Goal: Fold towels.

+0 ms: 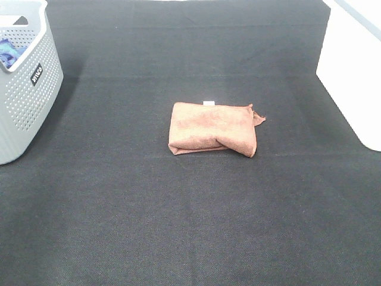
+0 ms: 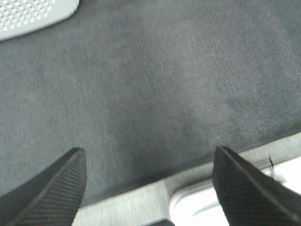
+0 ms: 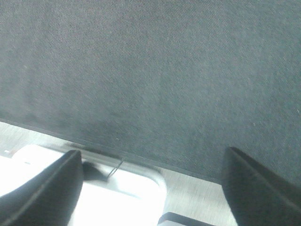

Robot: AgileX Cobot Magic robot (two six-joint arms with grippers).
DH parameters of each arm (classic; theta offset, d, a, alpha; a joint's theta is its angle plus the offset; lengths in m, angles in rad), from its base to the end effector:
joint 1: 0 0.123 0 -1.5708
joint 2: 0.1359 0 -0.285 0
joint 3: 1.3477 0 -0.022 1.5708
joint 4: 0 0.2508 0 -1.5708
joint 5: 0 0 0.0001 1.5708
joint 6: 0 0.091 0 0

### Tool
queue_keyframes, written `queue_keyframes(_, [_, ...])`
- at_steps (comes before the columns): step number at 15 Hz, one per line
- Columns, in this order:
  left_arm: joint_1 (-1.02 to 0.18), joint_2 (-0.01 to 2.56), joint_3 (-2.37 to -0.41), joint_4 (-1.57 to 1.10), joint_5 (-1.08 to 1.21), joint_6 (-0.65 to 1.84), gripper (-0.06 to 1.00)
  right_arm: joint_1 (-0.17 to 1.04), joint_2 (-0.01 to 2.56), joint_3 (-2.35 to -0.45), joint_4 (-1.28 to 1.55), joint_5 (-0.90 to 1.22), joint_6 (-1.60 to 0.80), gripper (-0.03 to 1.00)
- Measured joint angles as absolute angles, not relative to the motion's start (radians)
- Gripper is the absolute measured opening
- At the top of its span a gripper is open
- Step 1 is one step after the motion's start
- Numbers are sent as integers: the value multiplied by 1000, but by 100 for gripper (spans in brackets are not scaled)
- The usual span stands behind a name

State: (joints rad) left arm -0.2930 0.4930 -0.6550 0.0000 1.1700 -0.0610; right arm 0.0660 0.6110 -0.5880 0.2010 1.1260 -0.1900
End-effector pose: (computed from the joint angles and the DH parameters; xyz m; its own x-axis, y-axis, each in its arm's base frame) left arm 0.0595 -0.0180 0.3013 -0.7784 0.1711 -0.6041 0.2418 0.9696 -0.0369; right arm 0.0826 0.0219 0.2768 -0.8471 -0.1569 -0.5077 -0.2417 0.9646 0.1052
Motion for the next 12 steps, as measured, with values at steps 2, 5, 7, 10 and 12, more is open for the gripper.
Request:
queue_keyframes(2, [-293, 366, -580, 0, 1127, 0, 71, 66, 464, -539, 182, 1125, -190, 76])
queue_keyframes(5, [-293, 274, -504, -65, 1074, 101, 71, 66, 353, -535, 129, 1115, -190, 76])
queue_keyframes(7, [-293, 272, -500, -105, 1059, 152, 71, 66, 337, -519, 116, 1090, -189, 76])
queue_keyframes(10, [-293, 272, -499, -111, 1058, 166, 71, 66, 337, -512, 113, 1073, -188, 76])
queue_keyframes(12, [-293, 272, -499, -115, 1058, 166, 71, 66, 337, -512, 119, 1073, -188, 76])
